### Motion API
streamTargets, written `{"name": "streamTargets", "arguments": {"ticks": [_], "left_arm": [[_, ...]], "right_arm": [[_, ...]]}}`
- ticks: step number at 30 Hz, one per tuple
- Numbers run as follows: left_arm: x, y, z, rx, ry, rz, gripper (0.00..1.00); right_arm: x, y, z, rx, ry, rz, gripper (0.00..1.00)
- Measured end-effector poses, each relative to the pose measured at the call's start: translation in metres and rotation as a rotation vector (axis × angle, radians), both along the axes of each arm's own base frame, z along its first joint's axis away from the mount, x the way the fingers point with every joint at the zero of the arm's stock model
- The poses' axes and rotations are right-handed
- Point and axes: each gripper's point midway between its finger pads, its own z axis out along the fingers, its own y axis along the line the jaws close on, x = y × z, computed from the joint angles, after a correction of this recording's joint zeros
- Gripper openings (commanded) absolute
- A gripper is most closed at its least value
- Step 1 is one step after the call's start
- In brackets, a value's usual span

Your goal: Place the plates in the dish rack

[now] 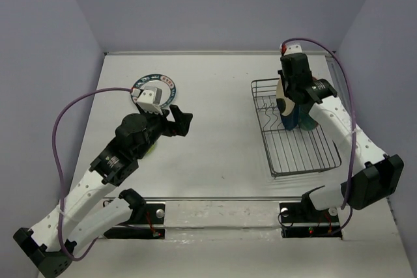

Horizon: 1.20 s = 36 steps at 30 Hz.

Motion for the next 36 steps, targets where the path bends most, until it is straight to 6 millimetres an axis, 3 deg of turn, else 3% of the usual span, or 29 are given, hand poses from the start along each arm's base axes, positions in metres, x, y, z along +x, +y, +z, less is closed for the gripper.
{"name": "streamTargets", "arguments": {"ticks": [7, 19, 32, 36], "left_arm": [[-0.004, 0.005, 0.001, 0.005, -0.017, 0.004, 0.99], [-0.008, 0.011, 0.008, -0.015, -0.043, 0.001, 0.99], [-0.007, 0.012, 0.004, -0.012, -0.036, 0.001, 0.99], [-0.004, 0.012, 0.002, -0.007, -0.029, 0.008, 0.99]], "right_arm": [[0.004, -0.003, -0.024, -0.108, 0.101, -0.028, 0.07], [0.003, -0.009, -0.030, -0.221, 0.146, -0.068, 0.07], [0.010, -0.004, -0.052, -0.224, 0.186, -0.068, 0.07], [0.008, -0.001, -0.072, -0.205, 0.208, -0.060, 0.07]]}}
